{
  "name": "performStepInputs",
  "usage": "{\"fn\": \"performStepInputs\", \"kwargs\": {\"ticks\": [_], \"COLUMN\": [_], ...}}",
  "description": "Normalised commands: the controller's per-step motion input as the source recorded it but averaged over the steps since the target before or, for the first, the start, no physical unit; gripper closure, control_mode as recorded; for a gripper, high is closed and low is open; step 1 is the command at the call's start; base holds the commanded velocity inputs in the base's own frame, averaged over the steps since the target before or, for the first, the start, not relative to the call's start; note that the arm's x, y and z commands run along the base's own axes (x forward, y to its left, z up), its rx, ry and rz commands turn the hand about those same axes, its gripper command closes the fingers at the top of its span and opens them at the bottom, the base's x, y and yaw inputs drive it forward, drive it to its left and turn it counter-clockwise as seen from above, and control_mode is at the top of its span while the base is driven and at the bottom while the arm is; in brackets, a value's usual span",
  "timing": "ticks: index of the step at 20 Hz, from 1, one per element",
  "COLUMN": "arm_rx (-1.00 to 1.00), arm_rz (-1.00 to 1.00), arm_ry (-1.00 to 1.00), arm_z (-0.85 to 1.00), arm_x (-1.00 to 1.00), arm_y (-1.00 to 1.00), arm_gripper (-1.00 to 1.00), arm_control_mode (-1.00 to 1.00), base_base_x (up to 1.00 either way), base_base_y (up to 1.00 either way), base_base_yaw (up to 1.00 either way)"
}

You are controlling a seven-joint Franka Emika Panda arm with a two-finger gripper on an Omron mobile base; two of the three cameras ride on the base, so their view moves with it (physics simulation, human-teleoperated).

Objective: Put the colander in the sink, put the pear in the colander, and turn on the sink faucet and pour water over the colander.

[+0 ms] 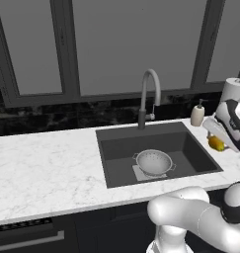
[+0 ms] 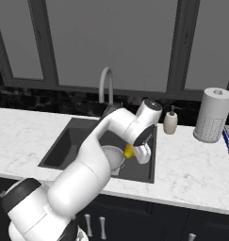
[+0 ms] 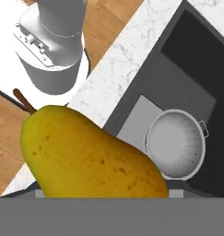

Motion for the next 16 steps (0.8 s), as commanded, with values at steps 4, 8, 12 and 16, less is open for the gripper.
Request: {"fn": "performStepInputs", "kwargs": {"ticks": [4, 8, 12, 16], "arm_rx": [0.00, 0.00, 0.00, -0.02], "arm_rz": [0.22, 0.18, 0.19, 0.20], "arm_ry": [-0.14, -0.06, -0.16, -0.24], "arm_z": [-0.11, 0.00, -0.04, -0.23], "arm_x": [0.06, 0.27, 0.21, 0.02], "arm_y": [0.35, 0.45, 0.37, 0.29], "arm_gripper": [1.00, 1.00, 1.00, 1.00], "arm_control_mode": [-1.00, -1.00, -1.00, -1.00], "base_base_x": [0.00, 0.00, 0.00, 0.00], "base_base_y": [0.00, 0.00, 0.00, 0.00], "base_base_yaw": [0.00, 0.00, 0.00, 0.00]}}
